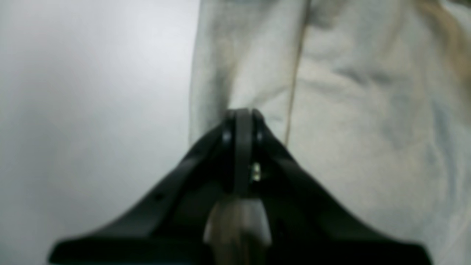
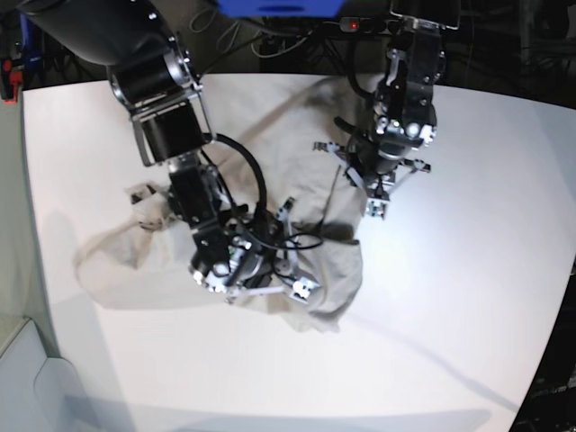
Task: Layout the t-shirt on the table in an organized manner, then fold the t-shirt properly
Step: 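Lower the left gripper onto the t-shirt's edge and grasp, then pull the t-shirt apart between both grippers to spread it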
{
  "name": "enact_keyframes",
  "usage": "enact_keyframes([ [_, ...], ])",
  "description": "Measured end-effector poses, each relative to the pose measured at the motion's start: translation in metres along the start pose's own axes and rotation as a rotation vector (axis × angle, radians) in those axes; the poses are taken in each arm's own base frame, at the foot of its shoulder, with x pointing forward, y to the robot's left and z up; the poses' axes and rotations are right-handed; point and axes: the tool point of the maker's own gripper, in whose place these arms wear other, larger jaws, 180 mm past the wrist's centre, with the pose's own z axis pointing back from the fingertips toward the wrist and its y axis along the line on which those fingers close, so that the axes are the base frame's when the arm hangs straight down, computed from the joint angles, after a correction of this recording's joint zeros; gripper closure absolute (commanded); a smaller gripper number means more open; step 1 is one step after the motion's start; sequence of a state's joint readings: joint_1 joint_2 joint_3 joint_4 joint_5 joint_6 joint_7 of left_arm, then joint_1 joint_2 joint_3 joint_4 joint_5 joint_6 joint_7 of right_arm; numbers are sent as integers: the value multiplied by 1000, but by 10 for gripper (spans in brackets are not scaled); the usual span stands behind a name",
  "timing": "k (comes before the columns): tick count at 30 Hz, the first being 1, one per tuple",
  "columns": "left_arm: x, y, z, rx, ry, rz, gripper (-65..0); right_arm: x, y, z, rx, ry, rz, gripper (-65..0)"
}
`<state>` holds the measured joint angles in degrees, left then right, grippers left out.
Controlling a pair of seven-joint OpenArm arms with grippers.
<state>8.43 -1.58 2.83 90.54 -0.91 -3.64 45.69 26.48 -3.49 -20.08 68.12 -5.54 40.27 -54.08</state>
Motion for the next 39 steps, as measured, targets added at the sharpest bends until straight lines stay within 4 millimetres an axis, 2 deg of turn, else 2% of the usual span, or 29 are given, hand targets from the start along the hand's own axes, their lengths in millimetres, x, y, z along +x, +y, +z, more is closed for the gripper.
enact_keyframes([
  [6, -1, 0, 0, 0, 0, 0, -1, 4, 0, -1, 2, -28, -2, -252],
  [8, -1, 0, 0, 0, 0, 0, -1, 3, 0, -1, 2, -26, -2, -181],
  [11, -2, 0, 1, -1, 0, 1, -1, 6, -4, 1, -5, -29, 1, -3],
  [14, -6, 4, 2, 1, -6, 21, -1, 10, -23, 8, -36, -61, -44, 0],
  [17, -7, 16, 3, 16, -2, 39, -1, 3, -48, 18, -77, -66, -104, 0],
  [22, -11, 29, 6, 47, -3, 62, -1, 6, -70, 29, -116, -76, -118, 0],
  [26, -17, 39, 14, 75, 3, 67, -1, 11, -102, 48, -172, -121, -184, 0],
  [30, -29, 38, 25, 85, 19, 63, -1, 12, -131, 66, -218, -167, -264, 0],
  [35, -38, 39, 36, 90, 29, 90, -1, 13, -137, 71, -217, -207, -342, 0],
  [39, -43, 60, 49, 153, 52, 113, -1, 11, -137, 70, -217, -204, -347, 0],
])
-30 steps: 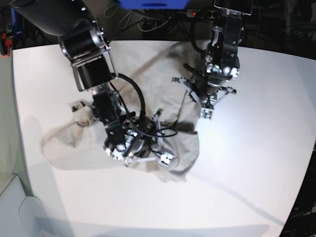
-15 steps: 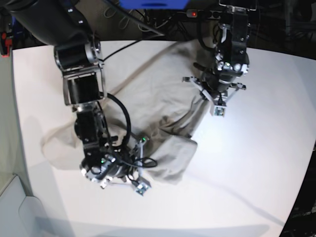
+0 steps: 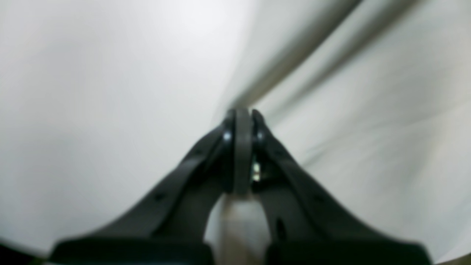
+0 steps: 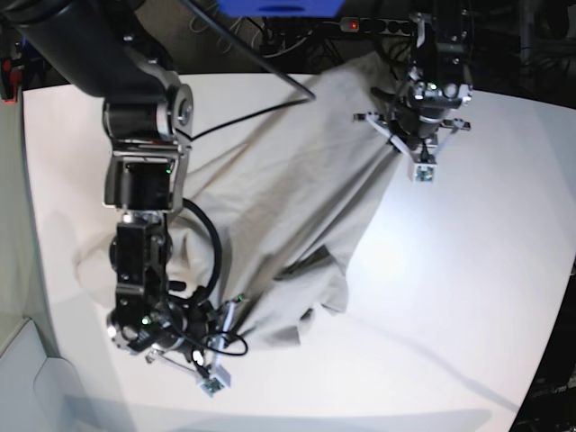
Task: Layout the t-shirt on the table in an organized manner, then fold the t-shirt properly
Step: 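Pull the t-shirt apart between both grippers to spread it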
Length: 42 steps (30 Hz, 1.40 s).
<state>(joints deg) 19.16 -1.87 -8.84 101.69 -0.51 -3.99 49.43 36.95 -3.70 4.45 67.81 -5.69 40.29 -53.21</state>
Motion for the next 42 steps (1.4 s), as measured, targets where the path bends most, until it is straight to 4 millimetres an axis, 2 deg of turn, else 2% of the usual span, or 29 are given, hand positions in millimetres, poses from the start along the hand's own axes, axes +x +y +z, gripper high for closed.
enact_keyframes([
  [2, 4, 14, 10, 37, -19, 15, -1, -1, -2, 1, -4, 1, -1, 0],
  [4, 18, 20, 19, 55, -65, 23, -1, -1, -2, 1, -4, 1, 0, 0],
  [7, 47, 22, 34, 62, -161, 23, -1, -3, -2, 0, -4, 4, -1, 0],
  [11, 62, 20, 38, 54, -189, 30, -1, -4, -1, 0, -2, 2, -1, 0],
  [12, 73, 16, 37, 29, -209, 49, -1, -6, 1, -1, 1, 2, -2, 0],
  [15, 132, -1, 32, -88, -344, 124, -1, -26, 10, -6, 20, 34, -14, 0],
  [17, 149, -9, 20, -145, -349, 168, -1, -40, 16, -9, 30, 64, -20, 0],
  [19, 150, -16, -3, -182, -294, 207, -1, -48, 20, -10, 38, 76, -25, 0],
  [22, 143, -36, -33, -218, -198, 198, -1, -57, 17, -10, 32, 91, -24, 0],
  [24, 142, -50, -44, -252, -176, 188, -1, -59, 14, -9, 27, 95, -24, 0],
  [28, 132, -59, -61, -265, -107, 199, -1, -61, 13, -8, 25, 105, -23, 0],
  [31, 139, -67, -69, -277, -93, 213, -1, -63, 14, -8, 27, 122, -24, 0],
  [33, 139, -68, -78, -276, -82, 223, -1, -64, 15, -8, 29, 124, -25, 0],
  [36, 126, -67, -93, -267, -90, 255, -1, -65, 13, -8, 25, 129, -23, 0],
  [42, 122, -55, -103, -266, -96, 256, -1, -61, 11, -7, 22, 122, -21, 0],
])
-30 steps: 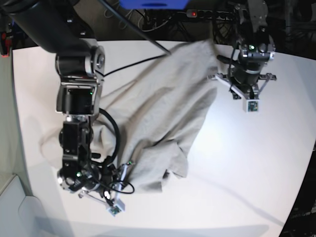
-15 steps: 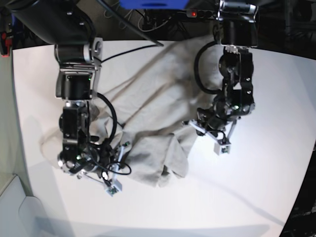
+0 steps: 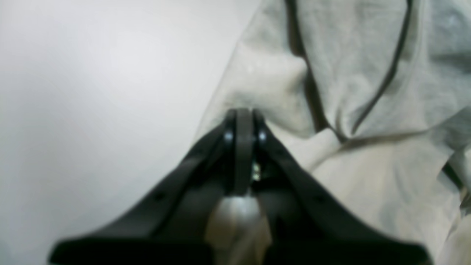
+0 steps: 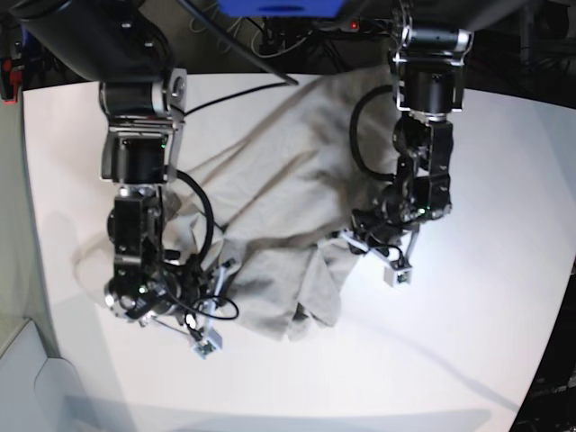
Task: Layout the t-shirt on the table in an organized manner, then fold the t-shirt properly
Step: 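Pull the t-shirt apart between both grippers to spread it, then regrasp the t-shirt edge with the left gripper and pull it outward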
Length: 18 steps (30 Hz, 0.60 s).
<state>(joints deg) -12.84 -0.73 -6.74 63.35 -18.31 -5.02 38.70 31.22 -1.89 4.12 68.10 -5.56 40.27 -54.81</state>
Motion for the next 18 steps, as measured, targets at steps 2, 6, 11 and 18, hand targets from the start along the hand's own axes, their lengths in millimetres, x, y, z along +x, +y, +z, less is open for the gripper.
enact_keyframes([
  [2, -2, 8, 5, 16, -22, -11, -1, 1, -1, 0, -3, 0, 2, 0],
  [6, -3, 56, 32, 96, -45, -4, -1, 1, 0, 0, 1, -3, 0, 0],
  [11, -9, 126, 76, 272, -88, 33, -1, 7, -2, 7, -19, -29, 8, 0],
  [18, -16, 141, 97, 310, -43, 100, -1, 14, 28, 6, 19, -32, 16, 0],
])
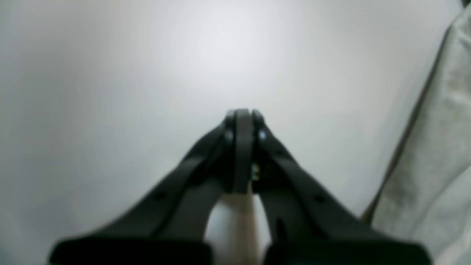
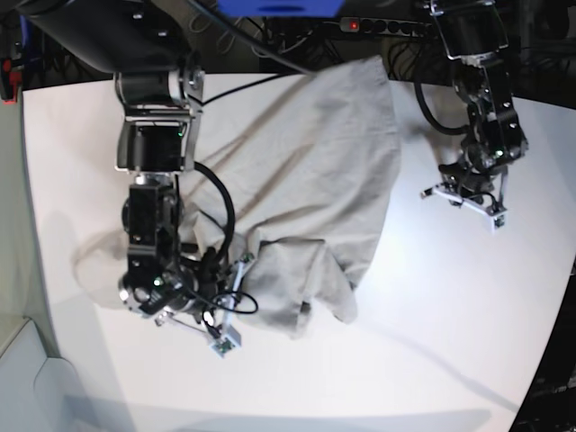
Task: Layout the t-shirt on the table in an organized manner, then fold the t-shirt properly
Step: 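Regrasp the t-shirt edge with the left gripper and pull it outward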
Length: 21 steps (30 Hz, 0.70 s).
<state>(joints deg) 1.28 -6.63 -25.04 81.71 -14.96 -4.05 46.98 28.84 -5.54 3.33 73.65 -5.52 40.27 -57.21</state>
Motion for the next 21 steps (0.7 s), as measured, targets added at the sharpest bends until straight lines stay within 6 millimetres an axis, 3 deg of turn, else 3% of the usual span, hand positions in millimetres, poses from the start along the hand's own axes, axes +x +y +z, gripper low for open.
enact_keyframes([
  [3, 12, 7, 16, 33, -15, -7, -1, 3, 15, -3, 10, 42, 86, 0],
  [6, 37, -18, 34, -19, -96, -16, -1, 9, 33, -5, 39, 55, 133, -1],
  [8, 42, -37, 43, -56, -113, -3, -1, 9, 33, -4, 33, 63, 145, -44],
  [11, 42, -67, 56, -109, -125, -4, -1, 7, 27, 1, 11, 83, 152, -167],
  [14, 33, -111, 57, -204, -105, -47, -1, 4, 24, 3, 4, 98, 150, -263],
  [18, 13, -167, 59, -325, -59, -99, -1, 18, 12, 27, -70, 15, 174, -269],
  [21, -12, -192, 47, -362, 12, -120, -1, 20, 2, 43, -122, -1, 185, -269],
])
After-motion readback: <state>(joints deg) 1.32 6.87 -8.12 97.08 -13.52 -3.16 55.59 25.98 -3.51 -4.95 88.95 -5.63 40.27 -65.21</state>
